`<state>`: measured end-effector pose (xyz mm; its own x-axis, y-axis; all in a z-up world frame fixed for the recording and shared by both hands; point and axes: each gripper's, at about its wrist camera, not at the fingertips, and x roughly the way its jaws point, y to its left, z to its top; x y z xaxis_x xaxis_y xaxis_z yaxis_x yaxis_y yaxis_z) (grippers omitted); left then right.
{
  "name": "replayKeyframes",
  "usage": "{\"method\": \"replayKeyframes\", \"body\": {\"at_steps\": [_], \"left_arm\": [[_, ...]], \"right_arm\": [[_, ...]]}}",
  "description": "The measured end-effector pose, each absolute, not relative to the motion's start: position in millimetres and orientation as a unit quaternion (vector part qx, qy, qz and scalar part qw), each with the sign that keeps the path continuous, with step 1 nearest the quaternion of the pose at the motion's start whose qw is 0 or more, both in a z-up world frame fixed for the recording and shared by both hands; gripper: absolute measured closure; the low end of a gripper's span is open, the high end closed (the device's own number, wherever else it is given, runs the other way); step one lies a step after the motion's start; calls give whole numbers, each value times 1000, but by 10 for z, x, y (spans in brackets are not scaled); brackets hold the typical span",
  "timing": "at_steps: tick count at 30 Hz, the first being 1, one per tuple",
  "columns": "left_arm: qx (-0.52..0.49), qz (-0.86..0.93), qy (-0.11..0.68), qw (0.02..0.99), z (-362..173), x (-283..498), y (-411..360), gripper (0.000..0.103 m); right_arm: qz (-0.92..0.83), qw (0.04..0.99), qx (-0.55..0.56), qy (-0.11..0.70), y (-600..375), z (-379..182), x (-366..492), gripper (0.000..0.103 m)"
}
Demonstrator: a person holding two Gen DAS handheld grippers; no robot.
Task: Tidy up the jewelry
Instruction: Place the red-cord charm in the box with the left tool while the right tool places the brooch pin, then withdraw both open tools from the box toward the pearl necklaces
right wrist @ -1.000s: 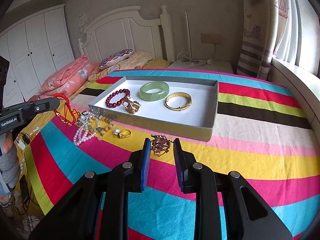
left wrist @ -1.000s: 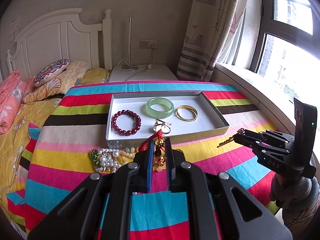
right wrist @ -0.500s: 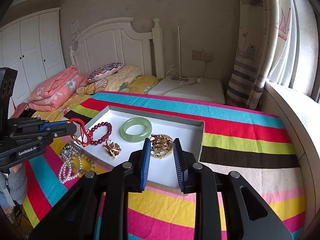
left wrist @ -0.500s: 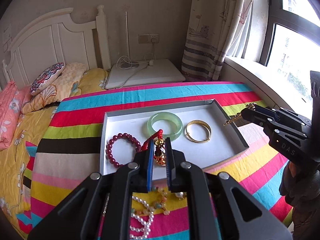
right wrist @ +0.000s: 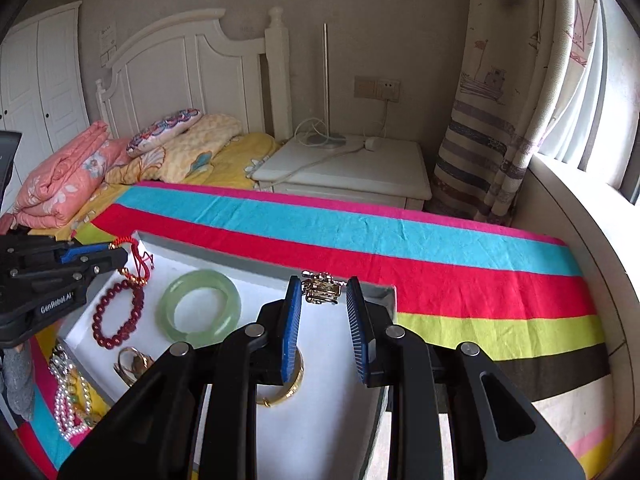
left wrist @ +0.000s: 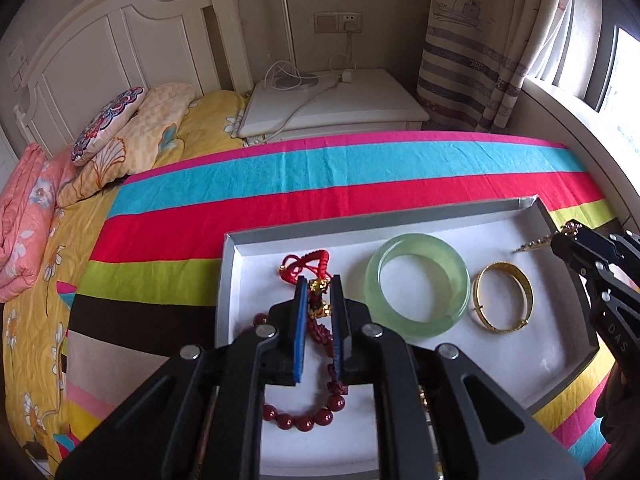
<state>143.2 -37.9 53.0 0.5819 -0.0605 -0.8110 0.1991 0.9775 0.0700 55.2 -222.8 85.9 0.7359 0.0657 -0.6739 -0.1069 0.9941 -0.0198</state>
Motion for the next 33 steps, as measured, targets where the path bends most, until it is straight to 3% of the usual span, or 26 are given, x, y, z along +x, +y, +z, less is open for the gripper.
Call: {"method": "replayKeyframes", "body": {"at_steps": [4, 6, 8, 9, 14, 25, 33], "left_arm": [[85, -95, 457, 880, 394, 1311, -420, 89], [83, -101, 456, 880, 371, 1249, -427, 77], [81, -101, 449, 884, 378, 1172, -436, 48], [79, -100, 444, 887, 391, 1135, -433, 45], [61, -98, 428, 896, 511, 961, -329, 40], [6, -53, 387, 920, 654, 120, 301, 19], [-43, -52, 416, 907, 289, -480, 697, 17]], "right_arm": [[54, 913, -56, 400, -2260, 644, 347, 78], [73, 905, -46, 416, -2316, 556, 216, 77], [88, 905, -36, 416, -2367, 502, 98, 76], [92, 905, -35, 413, -2382, 505, 50, 73], [106, 907, -31, 406, -2345, 605, -119, 54], [152, 916, -24, 370, -2091, 741, -626, 54], [194, 892, -90, 398, -1650, 531, -768, 54]]}}
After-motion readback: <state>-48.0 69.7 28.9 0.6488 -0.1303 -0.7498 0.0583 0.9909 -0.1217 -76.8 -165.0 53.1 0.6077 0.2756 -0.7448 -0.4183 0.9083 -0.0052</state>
